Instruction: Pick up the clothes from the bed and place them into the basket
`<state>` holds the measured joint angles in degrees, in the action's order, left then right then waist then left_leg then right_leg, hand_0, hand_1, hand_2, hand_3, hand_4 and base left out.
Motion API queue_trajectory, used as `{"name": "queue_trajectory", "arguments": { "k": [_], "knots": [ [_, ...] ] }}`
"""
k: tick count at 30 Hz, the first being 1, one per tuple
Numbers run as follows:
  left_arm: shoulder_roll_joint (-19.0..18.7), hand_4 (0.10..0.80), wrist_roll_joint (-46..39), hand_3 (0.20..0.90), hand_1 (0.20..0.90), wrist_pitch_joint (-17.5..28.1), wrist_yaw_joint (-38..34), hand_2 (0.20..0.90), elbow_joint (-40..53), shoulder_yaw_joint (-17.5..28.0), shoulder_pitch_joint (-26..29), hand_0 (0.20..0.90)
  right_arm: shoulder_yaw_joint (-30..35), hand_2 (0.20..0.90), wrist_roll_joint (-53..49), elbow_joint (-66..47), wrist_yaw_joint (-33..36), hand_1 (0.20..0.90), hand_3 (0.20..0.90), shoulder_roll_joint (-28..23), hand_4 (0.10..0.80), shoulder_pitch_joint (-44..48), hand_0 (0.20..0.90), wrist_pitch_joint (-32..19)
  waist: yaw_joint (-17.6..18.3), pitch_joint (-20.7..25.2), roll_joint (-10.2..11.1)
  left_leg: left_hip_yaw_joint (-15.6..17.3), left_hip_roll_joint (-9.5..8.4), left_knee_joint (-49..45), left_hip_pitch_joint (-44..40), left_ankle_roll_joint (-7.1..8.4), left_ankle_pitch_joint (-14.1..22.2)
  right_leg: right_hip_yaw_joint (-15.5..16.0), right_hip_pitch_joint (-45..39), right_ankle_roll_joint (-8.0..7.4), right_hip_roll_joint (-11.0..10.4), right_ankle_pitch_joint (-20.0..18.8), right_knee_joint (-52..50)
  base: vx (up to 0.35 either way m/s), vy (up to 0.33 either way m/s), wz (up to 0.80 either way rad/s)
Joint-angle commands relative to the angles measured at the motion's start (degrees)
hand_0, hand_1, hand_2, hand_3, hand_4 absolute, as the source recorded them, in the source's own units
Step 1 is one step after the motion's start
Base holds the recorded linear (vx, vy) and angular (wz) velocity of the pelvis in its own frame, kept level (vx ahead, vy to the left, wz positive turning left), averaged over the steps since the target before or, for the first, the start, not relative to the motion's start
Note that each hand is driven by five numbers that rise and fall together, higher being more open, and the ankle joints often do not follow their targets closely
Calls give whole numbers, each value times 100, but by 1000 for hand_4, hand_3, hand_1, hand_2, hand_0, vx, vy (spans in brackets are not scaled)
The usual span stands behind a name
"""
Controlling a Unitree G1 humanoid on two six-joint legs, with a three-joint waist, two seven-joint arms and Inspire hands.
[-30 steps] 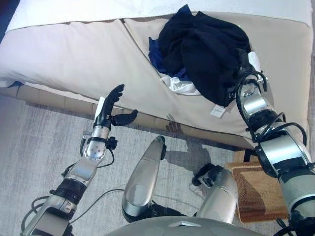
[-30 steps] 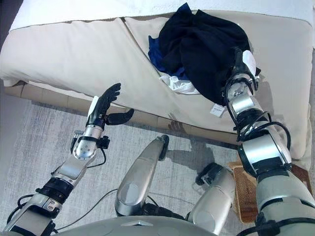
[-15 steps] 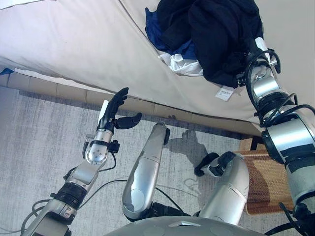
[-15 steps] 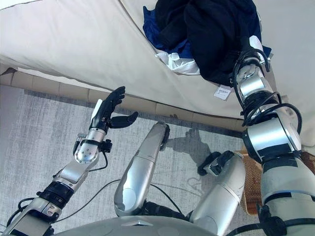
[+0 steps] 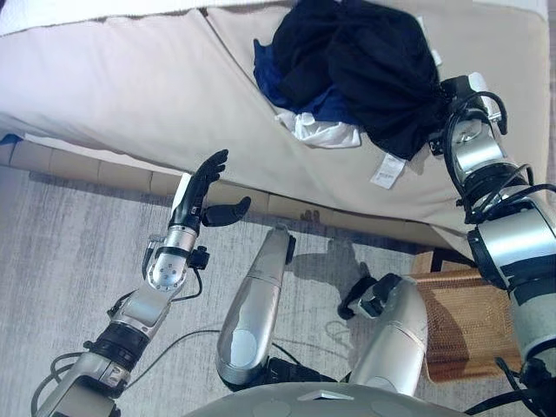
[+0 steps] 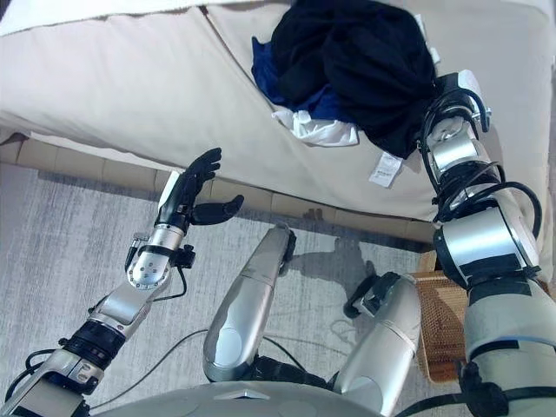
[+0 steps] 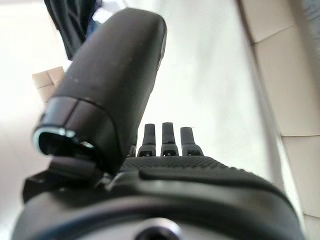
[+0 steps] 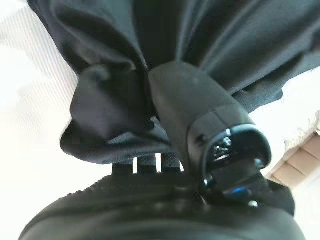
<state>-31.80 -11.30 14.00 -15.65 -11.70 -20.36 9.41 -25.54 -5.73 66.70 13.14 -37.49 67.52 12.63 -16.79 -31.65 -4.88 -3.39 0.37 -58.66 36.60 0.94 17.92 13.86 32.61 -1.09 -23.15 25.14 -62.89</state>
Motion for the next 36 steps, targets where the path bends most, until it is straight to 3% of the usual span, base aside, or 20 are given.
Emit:
{"name": "queue_trajectory", "arguments": {
  "k": [1,9,16,29,36],
  "knots": [
    [-213,800,14,900,900,399,-133,900,678,357,-1,900,-28,300,3,-572,490,300,200,-510,100,226,300,-276,-35,678,160,358,-230,366,-793,-436,494,590,-853,452,602,-112,476,115,25,-15],
    [-156,800,-85,900,900,-129,61,900,508,357,29,900,23,300,-10,-862,418,300,200,-747,100,90,300,-305,77,1402,386,444,77,2199,-2074,-145,-409,848,-2443,496,965,-699,2482,84,17,-15],
    [-140,800,-158,900,900,-412,147,900,268,288,64,900,8,300,-400,-1016,266,300,200,-1121,100,234,300,-416,260,2003,545,650,158,3711,-3002,83,-942,845,-3353,275,1334,-1257,4248,61,4,-10],
    [-247,800,-124,900,900,-355,-53,900,114,-43,174,900,-172,300,-844,-1428,445,300,200,-1993,100,757,300,-873,875,2690,718,970,107,5552,-3956,125,-1434,364,-3793,-121,1715,-2094,5874,9,8,-11],
    [-300,800,-157,900,900,-114,-57,900,-167,-202,185,900,-396,300,-977,-1793,642,300,200,-2724,100,1153,300,-776,1280,2876,772,1192,61,6173,-4305,123,-1547,38,-3865,-274,1845,-2426,6453,30,17,-23]
  ]
}}
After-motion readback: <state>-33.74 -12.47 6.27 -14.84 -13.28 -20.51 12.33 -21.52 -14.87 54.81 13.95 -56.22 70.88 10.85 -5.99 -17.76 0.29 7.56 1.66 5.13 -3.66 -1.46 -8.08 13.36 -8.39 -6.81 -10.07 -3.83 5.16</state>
